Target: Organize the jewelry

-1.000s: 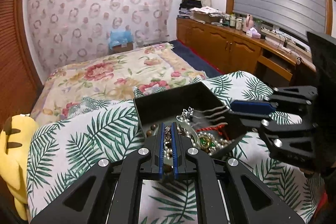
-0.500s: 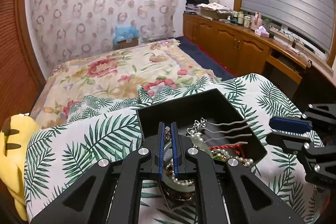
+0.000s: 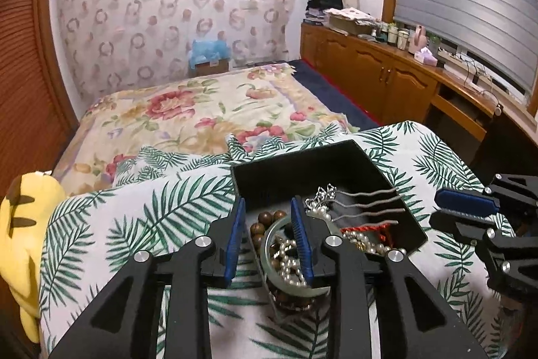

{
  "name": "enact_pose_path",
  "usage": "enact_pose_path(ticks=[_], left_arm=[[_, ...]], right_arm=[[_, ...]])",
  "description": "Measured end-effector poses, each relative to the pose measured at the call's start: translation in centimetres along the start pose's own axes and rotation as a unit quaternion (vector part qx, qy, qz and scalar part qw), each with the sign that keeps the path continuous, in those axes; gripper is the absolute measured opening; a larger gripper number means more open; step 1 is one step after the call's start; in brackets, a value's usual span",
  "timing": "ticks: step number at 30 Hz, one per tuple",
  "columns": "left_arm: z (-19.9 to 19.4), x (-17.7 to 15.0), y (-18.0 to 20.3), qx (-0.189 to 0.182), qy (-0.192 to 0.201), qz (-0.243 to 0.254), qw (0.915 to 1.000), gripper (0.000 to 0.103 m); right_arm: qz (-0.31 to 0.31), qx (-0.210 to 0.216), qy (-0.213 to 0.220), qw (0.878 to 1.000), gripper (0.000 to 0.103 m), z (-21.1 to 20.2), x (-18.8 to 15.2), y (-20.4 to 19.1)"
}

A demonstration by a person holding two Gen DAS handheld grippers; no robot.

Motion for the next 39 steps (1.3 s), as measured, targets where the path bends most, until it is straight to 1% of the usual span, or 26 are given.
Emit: enact_pose_path(ticks=[1, 2, 4, 5, 6, 7, 8, 10, 12, 13, 15, 17, 19, 21, 25, 27, 30, 32, 34, 39], left_arm=[[-0.4, -0.2, 0.0, 0.002, 0.002, -0.002, 1.0, 0.041], [-0.9, -0.4, -0.1, 0.005, 0.005, -0.004, 1.0, 0.047], [-1.7, -0.8, 0.0, 0.008, 0.013, -0.007, 0.9999, 0.067], [-2.2, -1.0, 0.0, 0.009, 0.017, -0.01, 0.9998, 0.072], [-2.5, -1.3, 0.0, 0.012, 0.018, -0.012, 0.9997, 0.08], [-2.8, -1.5, 0.0, 0.015, 0.019, -0.015, 0.9996, 0.085], [-3.2, -1.8, 0.0, 0.015, 0.02, -0.016, 0.9995, 0.087], [-3.8, -2.1, 0.0, 0.018, 0.022, -0.018, 0.9994, 0.094], [-4.8, -2.6, 0.5, 0.027, 0.032, -0.004, 0.9991, 0.095], [-5.2, -2.7, 0.6, 0.034, 0.034, -0.001, 0.9988, 0.095], [-5.8, -3.3, 0.8, 0.038, 0.037, -0.005, 0.9986, 0.095], [-6.2, -3.7, 1.6, 0.032, 0.034, 0.001, 0.9989, 0.095], [-6.7, -3.9, 2.3, 0.036, 0.036, 0.005, 0.9987, 0.095], [-7.2, -4.1, 2.9, 0.03, 0.039, 0.005, 0.9988, 0.095], [-7.8, -4.2, 3.8, 0.032, 0.04, 0.007, 0.9987, 0.095], [-8.2, -4.2, 4.1, 0.036, 0.042, 0.009, 0.9984, 0.095], [-8.8, -4.4, 4.6, 0.039, 0.045, 0.006, 0.9982, 0.095], [-9.3, -4.5, 4.4, 0.042, 0.047, -0.002, 0.998, 0.095], [-10.0, -4.7, 4.3, 0.035, 0.052, -0.015, 0.9979, 0.095], [-12.0, -5.1, 4.6, 0.04, 0.06, -0.021, 0.9972, 0.095]], right_arm=[[0.003, -0.001, 0.002, 1.0, 0.022, -0.1, 0.0, 0.0], [0.007, -0.002, 0.005, 1.0, 0.022, -0.2, 0.0, -0.1], [0.012, -0.004, 0.01, 1.0, 0.022, -0.5, 0.0, -0.1], [0.015, -0.005, 0.011, 1.0, 0.022, -0.6, 0.0, -0.1], [0.019, -0.006, 0.013, 1.0, 0.028, -0.7, 0.1, -0.1], [0.024, -0.009, 0.016, 1.0, 0.032, -0.9, 0.1, 0.0], [0.028, -0.01, 0.018, 0.999, 0.037, -1.0, 0.1, 0.0], [0.039, -0.012, 0.023, 0.999, 0.042, -1.3, 0.1, 0.2], [0.046, -0.017, 0.027, 0.998, 0.05, -1.6, 0.1, 0.3], [0.052, -0.02, 0.03, 0.998, 0.052, -1.9, -0.1, 0.4], [0.063, -0.019, 0.033, 0.997, 0.06, -2.3, -0.3, 0.6], [0.072, -0.022, 0.04, 0.996, 0.064, -2.8, -0.5, 0.7], [0.076, -0.026, 0.046, 0.996, 0.066, -3.3, -0.7, 0.8], [0.077, -0.029, 0.049, 0.995, 0.071, -3.8, -0.9, 0.9], [0.076, -0.037, 0.057, 0.995, 0.077, -4.7, -1.2, 0.8], [0.072, -0.039, 0.062, 0.995, 0.084, -5.3, -1.3, 0.6], [0.068, -0.048, 0.074, 0.994, 0.091, -6.3, -1.5, 0.2], [0.065, -0.053, 0.079, 0.993, 0.091, -6.9, -1.5, -0.1], [0.067, -0.057, 0.087, 0.992, 0.091, -7.8, -1.5, -0.5], [0.07, -0.068, 0.103, 0.99, 0.096, -9.6, -1.7, -1.4]])
Point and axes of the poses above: each gripper's, at about its wrist camera, not at the fingertips, and z roughly the way its jaws point, y to its right, x to its top, the point moved 4 cm from there along z, roughly the way its jaws point, and after that the axes turned 9 degrees about z, right-handed, at the moved point
